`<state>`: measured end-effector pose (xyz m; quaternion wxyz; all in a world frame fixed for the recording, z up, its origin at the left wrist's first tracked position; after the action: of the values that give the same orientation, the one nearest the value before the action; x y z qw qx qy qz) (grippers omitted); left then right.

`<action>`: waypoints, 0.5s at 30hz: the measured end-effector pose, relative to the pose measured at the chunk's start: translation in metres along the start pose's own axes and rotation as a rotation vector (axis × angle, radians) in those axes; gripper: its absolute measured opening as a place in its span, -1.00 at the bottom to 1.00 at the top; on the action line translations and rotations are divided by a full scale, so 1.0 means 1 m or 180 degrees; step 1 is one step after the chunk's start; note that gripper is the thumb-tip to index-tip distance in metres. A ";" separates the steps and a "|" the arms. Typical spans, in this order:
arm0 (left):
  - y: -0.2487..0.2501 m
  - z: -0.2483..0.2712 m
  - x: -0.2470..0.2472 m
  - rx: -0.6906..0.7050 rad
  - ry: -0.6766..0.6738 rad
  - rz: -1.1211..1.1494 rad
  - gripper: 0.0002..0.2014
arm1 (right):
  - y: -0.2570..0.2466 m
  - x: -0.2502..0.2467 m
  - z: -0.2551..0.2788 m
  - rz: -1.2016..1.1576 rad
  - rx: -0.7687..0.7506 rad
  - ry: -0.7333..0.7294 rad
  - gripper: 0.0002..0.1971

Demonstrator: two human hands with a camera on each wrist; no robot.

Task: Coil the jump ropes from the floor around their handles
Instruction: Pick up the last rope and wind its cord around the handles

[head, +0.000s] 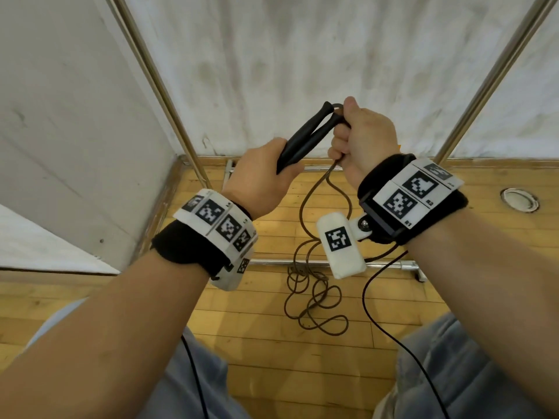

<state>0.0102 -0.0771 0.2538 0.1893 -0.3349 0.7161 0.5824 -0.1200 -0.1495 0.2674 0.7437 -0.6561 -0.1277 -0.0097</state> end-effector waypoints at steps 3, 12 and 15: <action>-0.002 -0.004 -0.005 -0.0144 0.0039 0.0439 -0.80 | 0.001 -0.005 -0.001 0.0261 -0.0201 0.0021 -0.67; 0.001 -0.002 0.002 -0.0854 -0.0015 0.2100 -0.92 | 0.025 0.000 0.010 0.2887 -0.0970 -0.0902 -0.83; 0.004 -0.005 -0.003 -0.0669 0.0243 0.1902 -0.90 | 0.029 0.002 0.012 0.2530 -0.0552 -0.1288 -0.87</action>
<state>0.0104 -0.0804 0.2596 -0.0528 -0.1491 0.7253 0.6700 -0.1152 -0.1336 0.2409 0.5921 -0.7028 -0.0074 0.3943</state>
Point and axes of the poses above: each hand's wrist, its own z-axis away from the middle knuckle, its own x-axis out of the palm, y = z × x, the point moved 4 cm from there along -z, towards the middle knuckle, and after that the axes turned 12 degrees about z, right-handed, at the moved point
